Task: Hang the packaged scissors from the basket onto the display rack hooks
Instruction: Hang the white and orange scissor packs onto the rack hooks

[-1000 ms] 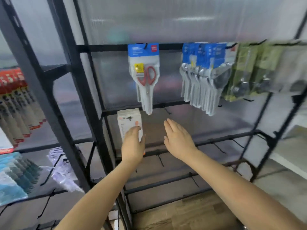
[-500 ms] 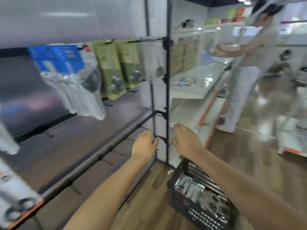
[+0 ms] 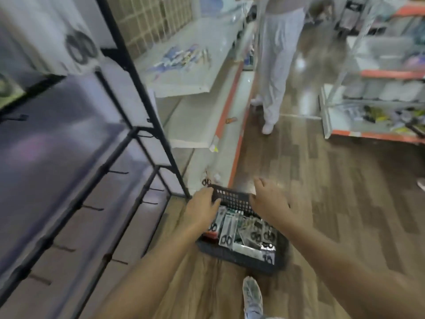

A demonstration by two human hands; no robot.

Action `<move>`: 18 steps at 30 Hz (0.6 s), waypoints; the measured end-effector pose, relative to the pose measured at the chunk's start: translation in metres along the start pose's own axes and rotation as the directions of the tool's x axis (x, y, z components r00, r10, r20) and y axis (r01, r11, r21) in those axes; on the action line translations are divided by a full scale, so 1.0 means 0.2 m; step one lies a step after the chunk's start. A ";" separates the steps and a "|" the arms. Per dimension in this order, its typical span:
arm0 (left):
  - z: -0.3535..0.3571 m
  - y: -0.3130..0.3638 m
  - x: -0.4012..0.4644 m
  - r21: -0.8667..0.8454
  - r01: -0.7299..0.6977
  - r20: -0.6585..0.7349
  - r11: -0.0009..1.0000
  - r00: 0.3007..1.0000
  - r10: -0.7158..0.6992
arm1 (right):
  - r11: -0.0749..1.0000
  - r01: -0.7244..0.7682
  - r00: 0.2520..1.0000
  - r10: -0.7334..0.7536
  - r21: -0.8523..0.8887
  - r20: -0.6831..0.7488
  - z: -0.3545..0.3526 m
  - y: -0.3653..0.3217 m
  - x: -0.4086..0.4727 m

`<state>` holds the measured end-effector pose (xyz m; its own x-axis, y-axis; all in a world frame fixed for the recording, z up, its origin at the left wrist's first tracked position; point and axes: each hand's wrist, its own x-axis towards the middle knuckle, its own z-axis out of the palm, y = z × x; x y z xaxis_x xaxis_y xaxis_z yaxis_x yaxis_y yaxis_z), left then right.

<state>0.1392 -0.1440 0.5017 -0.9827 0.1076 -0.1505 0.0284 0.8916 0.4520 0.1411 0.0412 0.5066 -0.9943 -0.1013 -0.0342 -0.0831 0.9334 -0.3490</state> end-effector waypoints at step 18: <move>1.00 -0.67 0.42 -0.079 0.333 0.442 0.940 0.857 -0.267 | 0.929 -0.371 0.772 0.305 0.005 0.557 1.22 0.53 0.12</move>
<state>0.0900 -0.1672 0.2521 -0.7687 0.0487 -0.6377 -0.3150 0.8390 0.4438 0.1251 0.0526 0.2399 -0.7558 0.0152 -0.6546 0.2919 0.9027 -0.3161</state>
